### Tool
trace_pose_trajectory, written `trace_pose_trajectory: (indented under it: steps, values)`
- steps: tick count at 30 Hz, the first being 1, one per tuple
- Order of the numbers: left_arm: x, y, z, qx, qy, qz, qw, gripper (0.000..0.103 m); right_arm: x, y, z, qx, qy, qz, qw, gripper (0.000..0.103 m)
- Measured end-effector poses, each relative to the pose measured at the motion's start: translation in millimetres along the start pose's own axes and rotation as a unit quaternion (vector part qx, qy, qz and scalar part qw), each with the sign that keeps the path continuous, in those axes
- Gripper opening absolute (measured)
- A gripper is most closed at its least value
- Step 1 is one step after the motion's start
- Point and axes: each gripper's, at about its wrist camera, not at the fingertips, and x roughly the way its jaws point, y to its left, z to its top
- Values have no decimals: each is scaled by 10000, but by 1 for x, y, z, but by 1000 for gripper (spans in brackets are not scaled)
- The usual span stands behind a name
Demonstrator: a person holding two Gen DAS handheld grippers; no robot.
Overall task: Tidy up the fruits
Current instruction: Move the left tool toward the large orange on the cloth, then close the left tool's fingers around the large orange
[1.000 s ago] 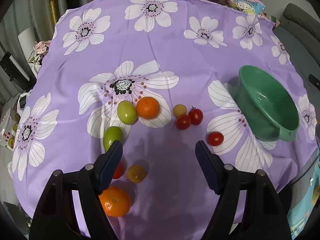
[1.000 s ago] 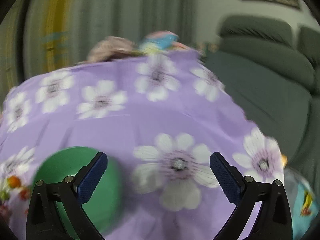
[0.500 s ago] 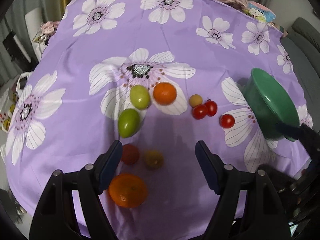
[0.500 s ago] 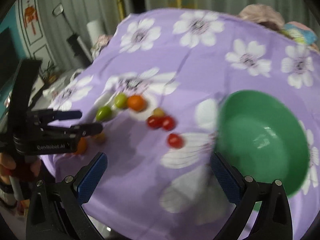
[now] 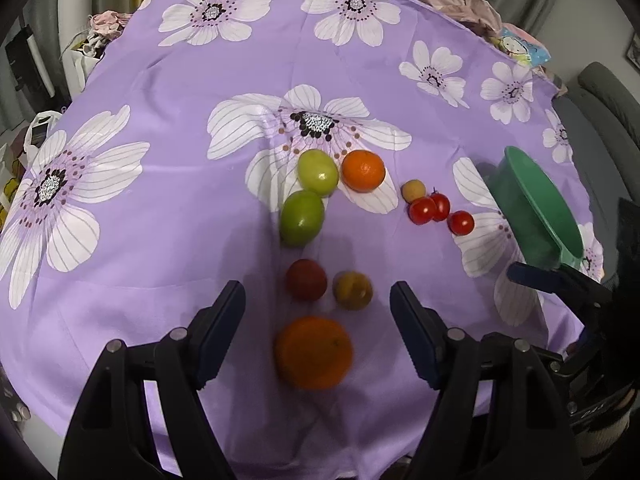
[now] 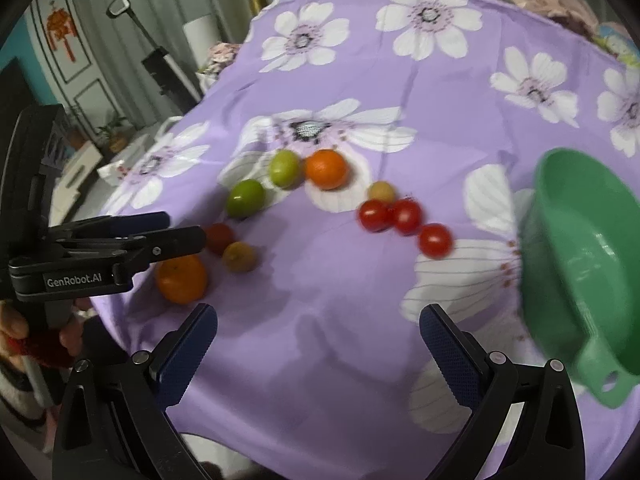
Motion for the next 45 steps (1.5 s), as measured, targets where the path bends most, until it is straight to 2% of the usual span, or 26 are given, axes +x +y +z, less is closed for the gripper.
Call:
trace_pose_trajectory:
  steps: [3,5,8,12,14,19,21,23,25,28,31,33,36,41,45]
  values:
    - [-3,3,-3,163,52,-32,9998,71,5,9,-1,-77,-2,329,9994,101]
    - [-9,1,-7,407,67,-89,9991,66,10,18,-2,-181,17,641,9978,96]
    - [-11,-2,-12,718,136,-127,9972,64,14,32,-5,-482,15,966,9942,92]
    - [-6,-4,-15,906,292,-147,9953,59,25,44,-5,-557,70,1175,9915,87]
    - [-2,-4,-14,869,347,-153,9955,53,31,46,-2,-503,104,1253,9908,85]
    - [2,-1,-10,908,481,-118,9946,47,39,48,2,-481,185,1498,9874,77]
    - [4,0,-8,973,568,-153,9935,46,42,51,3,-564,216,1616,9850,75]
    - [1,2,-6,1020,627,-304,9923,46,45,56,4,-722,276,1723,9820,69]
    - [-3,2,-4,1099,607,-411,9912,46,44,55,4,-770,315,1789,9803,64]
    - [-9,-4,-4,1397,560,-497,9874,46,47,52,4,-700,371,1909,9784,64]
    - [-3,-11,-7,1568,728,-597,9831,45,49,56,3,-735,404,1985,9765,64]
    - [2,-13,-7,1608,807,-510,9824,44,52,62,4,-824,400,1963,9763,64]
    - [9,-9,-3,1456,990,-396,9836,36,61,66,7,-845,511,1856,9776,60]
    - [11,-6,0,1359,1111,-462,9834,36,71,67,13,-782,521,1814,9789,47]
    - [10,-5,-1,1281,1088,-550,9842,37,70,64,12,-725,465,1801,9799,45]
